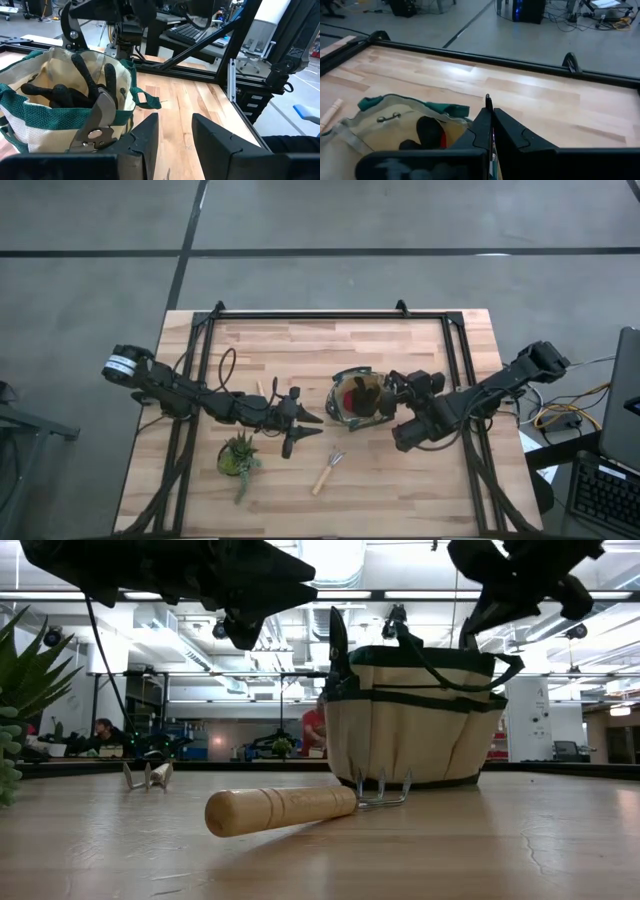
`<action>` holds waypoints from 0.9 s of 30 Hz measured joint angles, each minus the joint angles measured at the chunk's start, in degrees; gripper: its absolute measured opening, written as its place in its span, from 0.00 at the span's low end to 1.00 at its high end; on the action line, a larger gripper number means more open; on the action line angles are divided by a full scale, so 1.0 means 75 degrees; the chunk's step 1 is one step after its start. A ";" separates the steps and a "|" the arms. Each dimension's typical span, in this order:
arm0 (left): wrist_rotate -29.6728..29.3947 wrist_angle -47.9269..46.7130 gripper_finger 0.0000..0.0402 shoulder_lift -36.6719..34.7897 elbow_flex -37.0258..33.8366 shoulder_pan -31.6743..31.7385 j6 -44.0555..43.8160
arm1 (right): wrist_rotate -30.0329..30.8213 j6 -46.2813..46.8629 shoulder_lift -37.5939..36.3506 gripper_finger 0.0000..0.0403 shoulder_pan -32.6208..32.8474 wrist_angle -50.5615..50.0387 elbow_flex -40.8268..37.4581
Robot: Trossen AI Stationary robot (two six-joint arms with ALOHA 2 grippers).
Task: Pick & Place Garden tools in Gardening bag
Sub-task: Put the green shear scissors into the green gardening bag
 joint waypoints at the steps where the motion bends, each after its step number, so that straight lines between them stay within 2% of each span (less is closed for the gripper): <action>1: -0.0001 -0.0005 0.30 0.0000 0.0000 0.0000 0.0000 | 0.0002 -0.0021 0.0000 0.02 -0.0011 0.0101 -0.0083; 13: -0.0002 -0.0028 0.30 0.0000 0.0000 0.0003 0.0003 | -0.0155 -0.0079 -0.0003 0.02 -0.0246 0.0676 -0.0585; 22: 0.0000 -0.0034 0.30 0.0000 0.0000 0.0003 -0.0091 | -0.0472 -0.1521 -0.0008 0.03 -0.0242 0.0714 -0.0234; 27: -0.0003 -0.0034 0.30 0.0000 0.0000 0.0003 -0.0096 | -0.0582 -0.2057 -0.0017 0.11 -0.0236 0.0711 -0.0061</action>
